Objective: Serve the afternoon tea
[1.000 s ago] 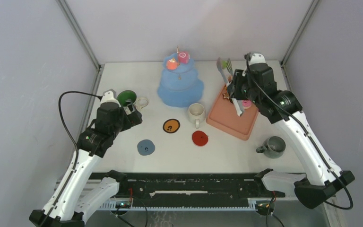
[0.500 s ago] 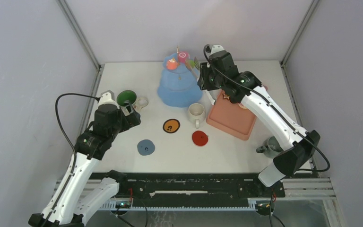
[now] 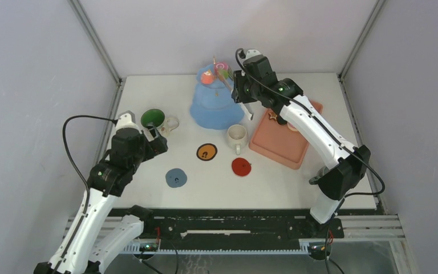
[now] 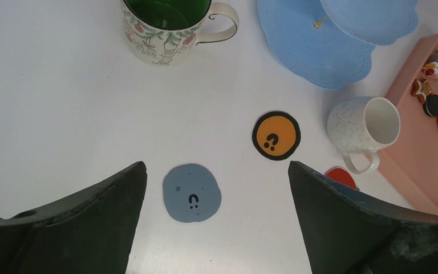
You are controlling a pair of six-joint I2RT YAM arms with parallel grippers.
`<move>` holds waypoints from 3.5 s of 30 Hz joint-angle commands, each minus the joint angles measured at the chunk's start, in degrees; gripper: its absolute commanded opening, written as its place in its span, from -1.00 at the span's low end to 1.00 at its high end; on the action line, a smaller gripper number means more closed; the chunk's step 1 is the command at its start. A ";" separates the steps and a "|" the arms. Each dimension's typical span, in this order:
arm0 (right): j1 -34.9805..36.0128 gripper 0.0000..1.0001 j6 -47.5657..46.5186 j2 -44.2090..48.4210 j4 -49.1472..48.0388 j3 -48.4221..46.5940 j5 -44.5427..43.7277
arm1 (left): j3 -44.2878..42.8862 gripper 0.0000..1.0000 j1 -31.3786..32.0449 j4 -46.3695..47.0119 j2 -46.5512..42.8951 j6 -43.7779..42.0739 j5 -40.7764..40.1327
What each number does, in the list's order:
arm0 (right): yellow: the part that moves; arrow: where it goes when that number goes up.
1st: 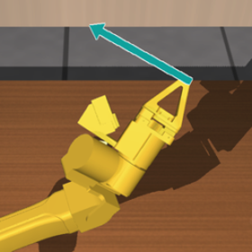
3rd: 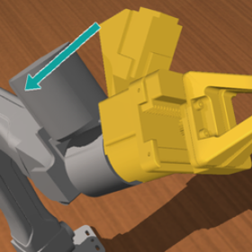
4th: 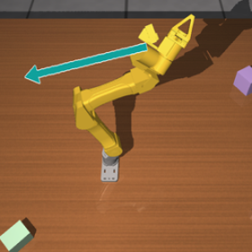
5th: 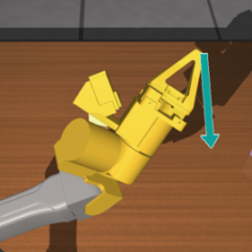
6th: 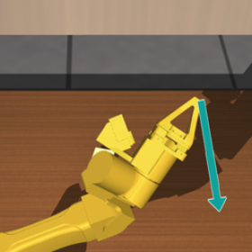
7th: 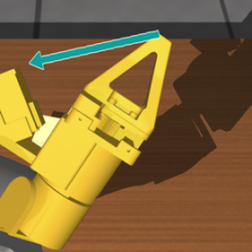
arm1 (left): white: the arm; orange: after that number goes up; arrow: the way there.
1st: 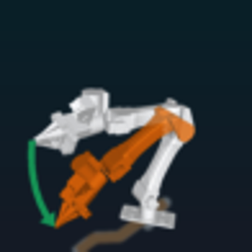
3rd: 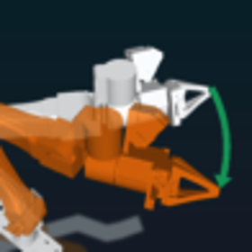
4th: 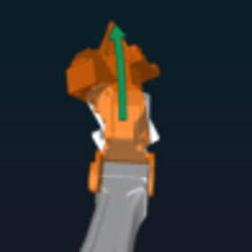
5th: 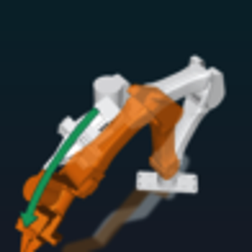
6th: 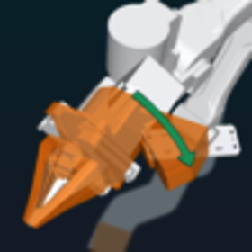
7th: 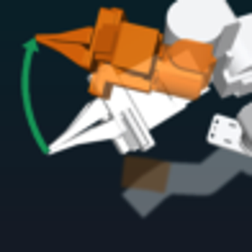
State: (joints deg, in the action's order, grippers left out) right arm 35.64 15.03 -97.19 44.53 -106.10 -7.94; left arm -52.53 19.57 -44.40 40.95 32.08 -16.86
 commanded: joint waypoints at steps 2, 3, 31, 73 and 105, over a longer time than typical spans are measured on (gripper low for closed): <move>0.31 -0.19 -1.07 -0.40 -2.54 -2.71 0.14 | -2.48 0.96 -0.43 -0.32 -1.18 0.22 -1.41; 0.31 -0.18 -1.05 -0.57 -2.52 -2.62 -0.05 | -2.49 0.96 -0.42 -0.40 -1.29 0.19 -1.42; 1.63 0.05 -1.58 10.34 -3.83 1.10 -4.51 | -2.31 0.96 -0.45 0.43 -0.31 0.64 -0.46; -24.60 -0.12 7.68 37.54 -0.19 49.14 -1.58 | -1.67 0.96 -0.46 5.29 4.52 -0.65 3.20; -36.99 -0.09 12.70 36.03 -11.71 55.77 7.66 | -1.83 0.96 -0.41 5.38 4.98 -0.70 3.78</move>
State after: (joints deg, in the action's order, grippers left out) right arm -0.75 26.44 -61.98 37.08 -50.28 -0.75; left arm -52.53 19.57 -41.01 46.65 31.94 -13.28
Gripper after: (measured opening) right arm 0.457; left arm 0.982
